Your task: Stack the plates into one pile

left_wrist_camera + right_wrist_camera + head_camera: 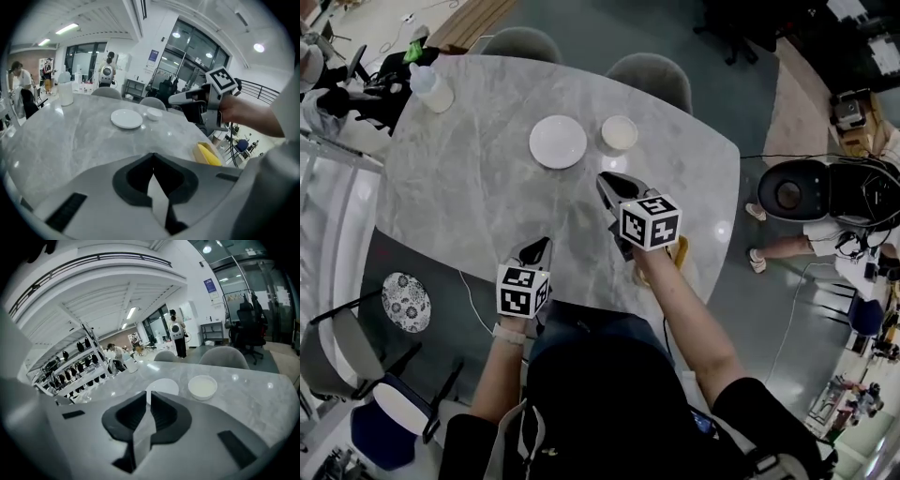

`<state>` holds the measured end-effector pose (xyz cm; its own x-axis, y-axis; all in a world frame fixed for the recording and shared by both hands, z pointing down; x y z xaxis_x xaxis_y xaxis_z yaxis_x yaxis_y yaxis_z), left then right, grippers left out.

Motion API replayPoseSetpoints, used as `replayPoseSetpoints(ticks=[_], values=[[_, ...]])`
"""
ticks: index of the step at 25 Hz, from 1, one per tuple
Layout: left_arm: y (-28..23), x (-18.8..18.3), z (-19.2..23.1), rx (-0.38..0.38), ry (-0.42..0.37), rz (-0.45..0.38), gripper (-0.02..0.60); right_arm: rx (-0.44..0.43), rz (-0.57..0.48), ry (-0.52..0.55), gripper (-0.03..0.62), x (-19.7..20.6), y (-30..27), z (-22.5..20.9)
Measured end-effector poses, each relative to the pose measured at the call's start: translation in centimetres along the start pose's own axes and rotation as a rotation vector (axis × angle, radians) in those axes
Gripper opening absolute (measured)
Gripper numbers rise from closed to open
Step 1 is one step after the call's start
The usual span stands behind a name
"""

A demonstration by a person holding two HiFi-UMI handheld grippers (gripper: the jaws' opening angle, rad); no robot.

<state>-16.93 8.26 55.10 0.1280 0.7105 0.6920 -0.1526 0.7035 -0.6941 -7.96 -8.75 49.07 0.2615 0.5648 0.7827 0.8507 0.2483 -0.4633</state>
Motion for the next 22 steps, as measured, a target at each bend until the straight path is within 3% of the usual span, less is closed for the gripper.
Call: replayPoseSetpoints(ticks=[12, 22], values=[[6.1, -8.6, -8.7, 0.04, -0.101, -0.227, 0.009, -0.013, -0.121, 0.179, 0.032, -2.7, 14.8, 4.5], [10.0, -12.5, -15.0, 0.114, -0.157, -0.364, 0.009, 0.083, -0.181, 0.306, 0.032, -1.9, 25.0, 5.8]])
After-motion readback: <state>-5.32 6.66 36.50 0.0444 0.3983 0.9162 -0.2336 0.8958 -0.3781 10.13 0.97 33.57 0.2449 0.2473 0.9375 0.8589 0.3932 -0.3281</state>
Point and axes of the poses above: the fingertips, and each gripper's own axes: y backward along the fingers, z to its left, x out of its underside, the point moved 3 cm from there along y, backward along the fingers, and after that the axes turned 9 degrees about -x, right-handed, at the moved point
